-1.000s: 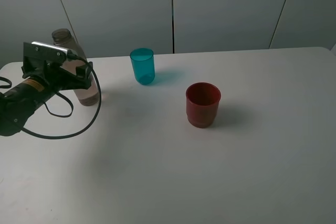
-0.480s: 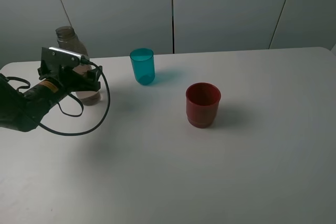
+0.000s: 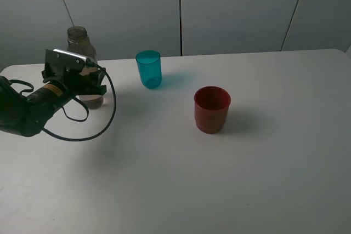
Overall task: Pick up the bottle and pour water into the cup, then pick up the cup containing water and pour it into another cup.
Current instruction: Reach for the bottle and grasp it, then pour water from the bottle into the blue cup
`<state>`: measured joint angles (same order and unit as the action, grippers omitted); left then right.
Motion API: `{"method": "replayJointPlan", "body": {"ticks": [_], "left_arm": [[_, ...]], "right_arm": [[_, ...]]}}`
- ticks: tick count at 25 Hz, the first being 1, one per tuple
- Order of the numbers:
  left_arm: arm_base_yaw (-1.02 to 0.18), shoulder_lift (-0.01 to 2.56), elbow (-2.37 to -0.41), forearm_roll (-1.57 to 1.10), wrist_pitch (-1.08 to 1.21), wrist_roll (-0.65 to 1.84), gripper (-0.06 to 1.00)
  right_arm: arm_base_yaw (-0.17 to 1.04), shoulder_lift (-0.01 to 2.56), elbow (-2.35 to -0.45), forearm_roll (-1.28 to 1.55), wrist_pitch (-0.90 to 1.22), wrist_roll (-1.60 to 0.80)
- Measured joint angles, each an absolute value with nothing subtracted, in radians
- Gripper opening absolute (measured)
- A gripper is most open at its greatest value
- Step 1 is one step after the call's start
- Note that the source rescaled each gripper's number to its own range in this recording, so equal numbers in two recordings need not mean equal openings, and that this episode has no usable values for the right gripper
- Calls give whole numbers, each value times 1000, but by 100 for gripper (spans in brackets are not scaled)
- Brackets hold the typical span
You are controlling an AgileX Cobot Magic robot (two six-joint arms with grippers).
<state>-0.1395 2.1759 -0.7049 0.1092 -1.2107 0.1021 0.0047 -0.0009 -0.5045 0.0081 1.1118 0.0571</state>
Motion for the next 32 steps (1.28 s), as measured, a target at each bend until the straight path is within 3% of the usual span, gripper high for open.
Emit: {"method": "replayJointPlan", "body": {"ticks": [18,28,32], "left_arm": [[-139,2154,-705,136,-1173,55,1],[-143,2002,-898,179,-531,55,1],[-152,1999,-958,262,-407,64,1]], "right_arm": [[5,-1,-504,8,1112,57],[5,-1,-504,8,1112,57],[5,-1,-504,8,1112,57]]}}
